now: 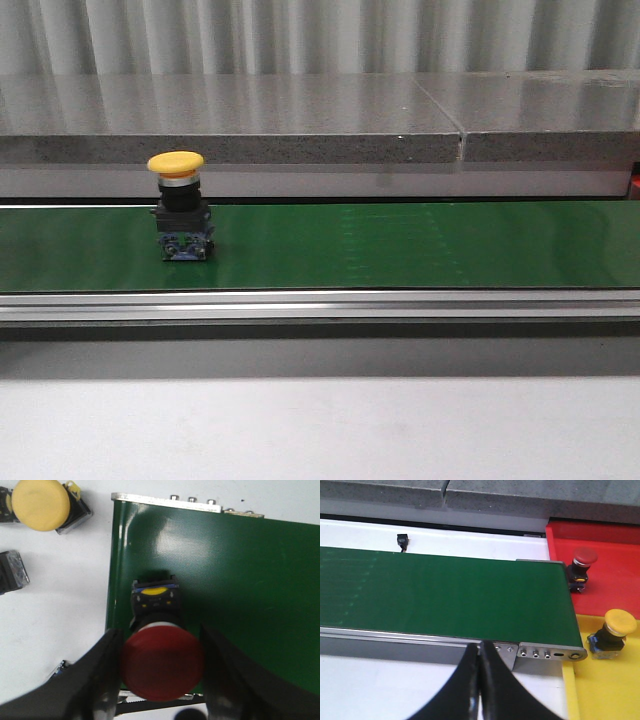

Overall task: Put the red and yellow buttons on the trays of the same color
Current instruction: 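Set the red button on the belt, release, and withdraw the left gripper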

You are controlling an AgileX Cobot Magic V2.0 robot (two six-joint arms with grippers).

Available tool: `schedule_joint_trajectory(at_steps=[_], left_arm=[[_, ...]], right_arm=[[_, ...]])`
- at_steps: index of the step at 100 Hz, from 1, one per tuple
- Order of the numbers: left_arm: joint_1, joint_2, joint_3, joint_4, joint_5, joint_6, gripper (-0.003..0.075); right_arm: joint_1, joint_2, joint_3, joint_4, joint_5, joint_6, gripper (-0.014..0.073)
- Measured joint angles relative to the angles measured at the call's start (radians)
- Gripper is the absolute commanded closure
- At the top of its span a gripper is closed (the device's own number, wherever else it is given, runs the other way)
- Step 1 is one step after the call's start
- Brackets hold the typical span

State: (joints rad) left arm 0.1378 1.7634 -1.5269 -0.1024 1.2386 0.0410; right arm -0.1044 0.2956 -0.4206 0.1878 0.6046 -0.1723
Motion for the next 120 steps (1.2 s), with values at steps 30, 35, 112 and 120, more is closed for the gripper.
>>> schedule_joint_trajectory(at_steps=[30,35,112,120], left_arm=[[0.000,0.008,0.000,-0.023,-0.002,0.004,0.0197],[0.000,0.008,0.000,-0.025,-0.002,0.006,0.0197],[-0.210,-0.344,0.100,-0.043,-0.172,0.081,0.0740],[-0.237,-0.394,0.152,-0.043,-0.203,0.082,0.0740]], right_arm=[[0.000,0.000,0.000,0.000,0.000,0.000,0.0660],[0.000,0.000,0.000,0.000,0.000,0.000,0.0660],[0.000,0.000,0.000,0.000,0.000,0.000,0.0660],[0.000,0.000,0.000,0.000,0.000,0.000,0.0660]])
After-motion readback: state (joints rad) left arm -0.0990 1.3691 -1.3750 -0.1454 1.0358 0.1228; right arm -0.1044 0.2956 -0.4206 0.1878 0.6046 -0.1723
